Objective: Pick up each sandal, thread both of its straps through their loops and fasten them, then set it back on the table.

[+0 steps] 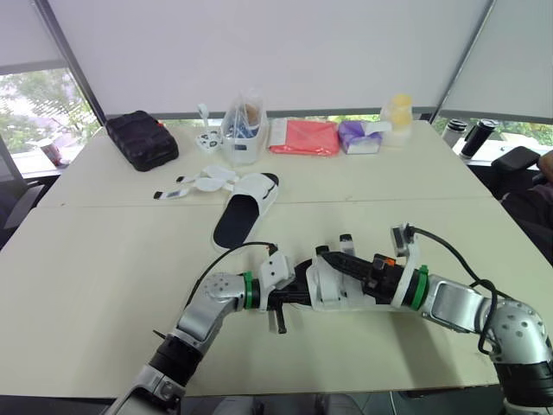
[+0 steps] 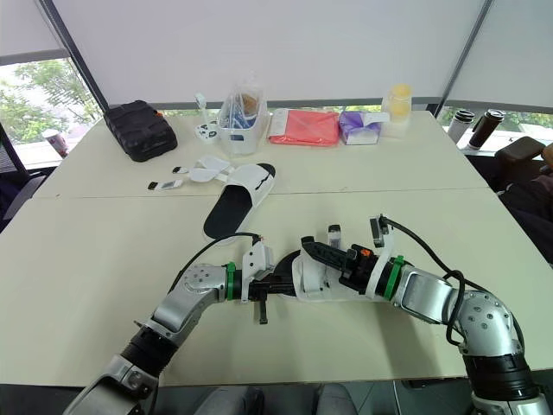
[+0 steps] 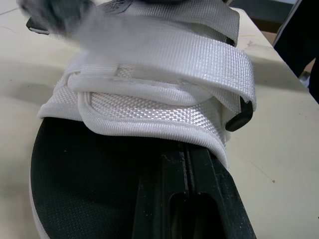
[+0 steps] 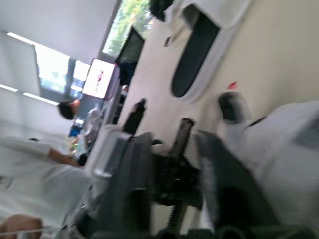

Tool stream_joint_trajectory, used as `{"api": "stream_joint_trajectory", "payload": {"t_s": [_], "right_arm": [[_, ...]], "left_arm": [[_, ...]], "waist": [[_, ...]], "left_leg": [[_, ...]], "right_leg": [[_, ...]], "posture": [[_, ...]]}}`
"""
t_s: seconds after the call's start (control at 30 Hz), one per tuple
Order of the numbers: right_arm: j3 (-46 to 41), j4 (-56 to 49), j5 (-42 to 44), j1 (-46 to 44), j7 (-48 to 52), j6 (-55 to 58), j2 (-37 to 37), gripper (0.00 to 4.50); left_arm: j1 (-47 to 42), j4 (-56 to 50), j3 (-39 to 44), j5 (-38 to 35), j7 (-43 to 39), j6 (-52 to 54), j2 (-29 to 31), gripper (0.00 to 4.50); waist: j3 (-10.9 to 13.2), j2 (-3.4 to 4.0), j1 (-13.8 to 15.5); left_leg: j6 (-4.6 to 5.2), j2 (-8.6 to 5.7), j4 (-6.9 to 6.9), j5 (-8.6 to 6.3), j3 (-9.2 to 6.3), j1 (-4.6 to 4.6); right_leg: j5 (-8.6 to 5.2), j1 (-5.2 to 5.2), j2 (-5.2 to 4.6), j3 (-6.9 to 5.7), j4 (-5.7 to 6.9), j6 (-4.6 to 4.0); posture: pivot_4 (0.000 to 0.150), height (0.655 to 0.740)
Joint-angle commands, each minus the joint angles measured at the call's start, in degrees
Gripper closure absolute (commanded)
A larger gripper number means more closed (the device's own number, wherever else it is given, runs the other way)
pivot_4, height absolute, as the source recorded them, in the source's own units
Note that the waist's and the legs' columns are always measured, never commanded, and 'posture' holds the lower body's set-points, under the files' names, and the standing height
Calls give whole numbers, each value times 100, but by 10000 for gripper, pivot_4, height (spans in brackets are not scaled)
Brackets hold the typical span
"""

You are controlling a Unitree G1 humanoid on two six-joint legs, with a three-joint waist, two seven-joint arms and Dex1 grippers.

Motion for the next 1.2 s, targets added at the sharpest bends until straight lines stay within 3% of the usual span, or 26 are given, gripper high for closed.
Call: {"api": "stream_joint_trajectory", "payload": {"t_s": [0.03,0.07,0.2,0.33,0.67,0.77,0.97,1.2], "right_arm": [[-234,-87,-119,-180,-3,-55,-7,10062],[-329,-185,-381,-320,277,-94,-177,5756],[-267,-403,-1646,-864,1221,-351,-739,5756],[909,-606,-3638,-1478,2546,-817,-1342,5756],[2006,737,-5242,-2324,4405,-1019,-777,5756],[2008,1029,-5415,-2477,4718,-937,-615,14789],[1797,1144,-5421,-2636,4993,-565,-444,44365],[979,1161,-5013,-2747,4770,-86,-107,44365]], "left_arm": [[135,430,-107,340,190,164,111,45000],[133,435,-109,347,188,152,120,45000],[131,442,-117,355,176,129,141,45000],[109,476,-142,359,146,104,135,45000],[124,556,-207,395,214,4,53,45000],[178,506,-199,405,259,3,65,45000],[256,440,-174,374,328,25,82,45000],[260,440,-185,358,307,21,84,45000]], "waist": [[0,1,0],[0,1,1],[2,9,-2],[-1,20,-18],[0,18,1],[0,18,1],[0,19,-4],[0,19,-5]], "left_leg": [[0,0,0,0,0,0],[0,0,0,0,0,1],[0,-1,4,0,6,0],[0,1,4,0,9,4],[-1,-1,12,1,5,0],[-1,-2,12,1,4,0],[-1,-2,12,1,4,0],[-1,-2,12,1,4,-1]], "right_leg": [[0,0,0,0,0,0],[1,1,1,0,0,0],[1,1,2,0,0,1],[1,0,6,-1,3,3],[7,1,4,-2,2,1],[8,1,4,-2,2,1],[9,-1,4,-1,3,-2],[10,-2,4,0,4,-2]], "posture": [[1500,7400],[1500,7400],[1500,7400],[1500,7400],[1500,7400],[1500,7400],[1500,7400],[1500,7400]]}}
